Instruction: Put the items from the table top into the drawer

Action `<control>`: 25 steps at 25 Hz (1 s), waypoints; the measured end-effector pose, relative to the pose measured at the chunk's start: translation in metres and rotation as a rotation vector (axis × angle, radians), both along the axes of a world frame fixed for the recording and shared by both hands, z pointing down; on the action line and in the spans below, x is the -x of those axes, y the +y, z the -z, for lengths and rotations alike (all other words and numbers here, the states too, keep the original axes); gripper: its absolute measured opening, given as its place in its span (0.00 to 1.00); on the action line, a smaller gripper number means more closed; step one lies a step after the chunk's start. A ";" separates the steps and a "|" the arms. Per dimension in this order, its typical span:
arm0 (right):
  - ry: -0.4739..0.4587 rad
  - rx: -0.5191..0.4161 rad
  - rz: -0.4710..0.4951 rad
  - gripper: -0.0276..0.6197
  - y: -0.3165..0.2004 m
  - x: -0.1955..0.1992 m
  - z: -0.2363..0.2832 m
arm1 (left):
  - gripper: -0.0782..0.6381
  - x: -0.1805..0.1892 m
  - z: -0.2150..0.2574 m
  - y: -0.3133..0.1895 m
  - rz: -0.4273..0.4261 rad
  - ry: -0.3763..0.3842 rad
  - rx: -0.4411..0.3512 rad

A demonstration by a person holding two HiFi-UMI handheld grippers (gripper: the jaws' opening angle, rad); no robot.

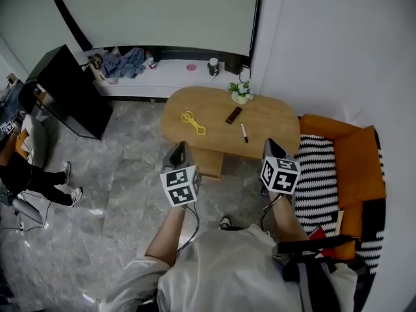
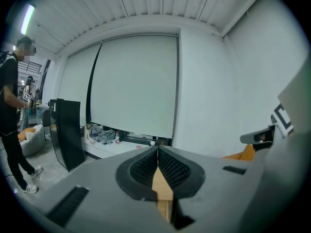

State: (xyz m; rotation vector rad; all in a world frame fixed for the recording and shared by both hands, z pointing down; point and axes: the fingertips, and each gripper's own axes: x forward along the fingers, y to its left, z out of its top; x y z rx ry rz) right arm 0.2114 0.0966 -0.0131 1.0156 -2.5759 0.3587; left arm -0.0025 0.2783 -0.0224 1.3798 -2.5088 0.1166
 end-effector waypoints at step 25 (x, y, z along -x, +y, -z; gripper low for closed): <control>0.107 0.156 -0.031 0.03 -0.162 0.119 -0.125 | 0.12 0.134 -0.137 -0.170 0.008 0.158 0.224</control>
